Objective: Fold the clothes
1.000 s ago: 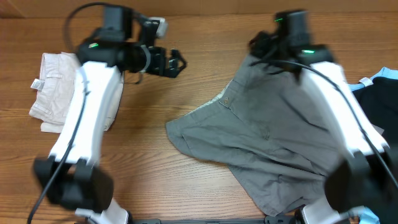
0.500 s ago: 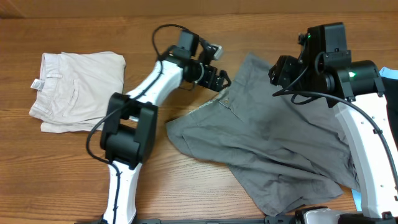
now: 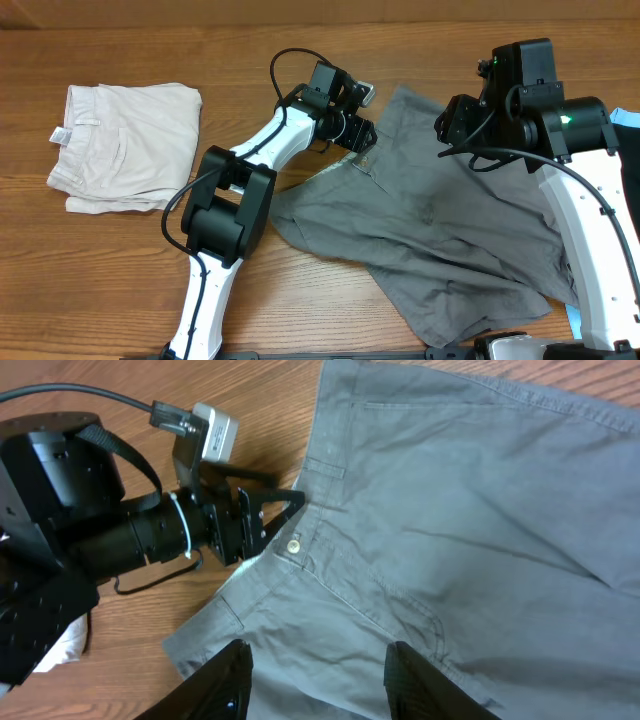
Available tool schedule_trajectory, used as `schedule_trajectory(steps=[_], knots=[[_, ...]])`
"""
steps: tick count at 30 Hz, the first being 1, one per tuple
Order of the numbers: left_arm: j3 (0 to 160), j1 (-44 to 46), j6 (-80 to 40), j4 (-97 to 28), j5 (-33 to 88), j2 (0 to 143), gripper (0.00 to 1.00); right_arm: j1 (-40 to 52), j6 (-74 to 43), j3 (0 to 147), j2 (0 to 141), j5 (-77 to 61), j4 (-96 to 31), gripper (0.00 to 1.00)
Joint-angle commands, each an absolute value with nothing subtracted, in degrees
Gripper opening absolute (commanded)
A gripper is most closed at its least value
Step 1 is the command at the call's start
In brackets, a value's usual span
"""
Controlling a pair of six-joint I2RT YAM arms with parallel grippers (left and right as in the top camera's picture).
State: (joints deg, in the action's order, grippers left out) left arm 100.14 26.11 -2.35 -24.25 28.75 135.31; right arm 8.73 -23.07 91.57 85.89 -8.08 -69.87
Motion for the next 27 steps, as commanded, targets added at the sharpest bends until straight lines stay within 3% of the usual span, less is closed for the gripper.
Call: schedule_trajectory(steps=[1, 13, 14, 17, 18, 27], knots=[[100.0, 26.3, -3.8, -26.8, 31.4, 139.0, 0.51, 8.9, -22.7, 91.9, 85.6, -7.5, -69.7, 0.47], [100.0, 26.3, -3.6, -30.6, 34.7, 139.1, 0.43, 8.9, -22.7, 91.9, 85.6, -7.5, -69.5, 0.46], [100.0, 26.3, -3.6, -30.4, 34.8, 139.1, 0.38, 8.9, -22.7, 91.9, 85.6, -7.5, -69.5, 0.47], [100.0, 26.3, -4.3, -29.4, 33.6, 139.1, 0.06, 8.9, -22.7, 91.9, 85.6, -7.5, -69.4, 0.46], [100.0, 26.2, -5.6, -28.8, 32.4, 139.1, 0.04, 8.9, -22.7, 91.9, 85.6, -7.5, -69.4, 0.47], [102.6, 18.1, -19.7, -26.0, 24.1, 139.0, 0.04, 8.9, -22.7, 91.9, 85.6, -7.5, -69.6, 0.46]])
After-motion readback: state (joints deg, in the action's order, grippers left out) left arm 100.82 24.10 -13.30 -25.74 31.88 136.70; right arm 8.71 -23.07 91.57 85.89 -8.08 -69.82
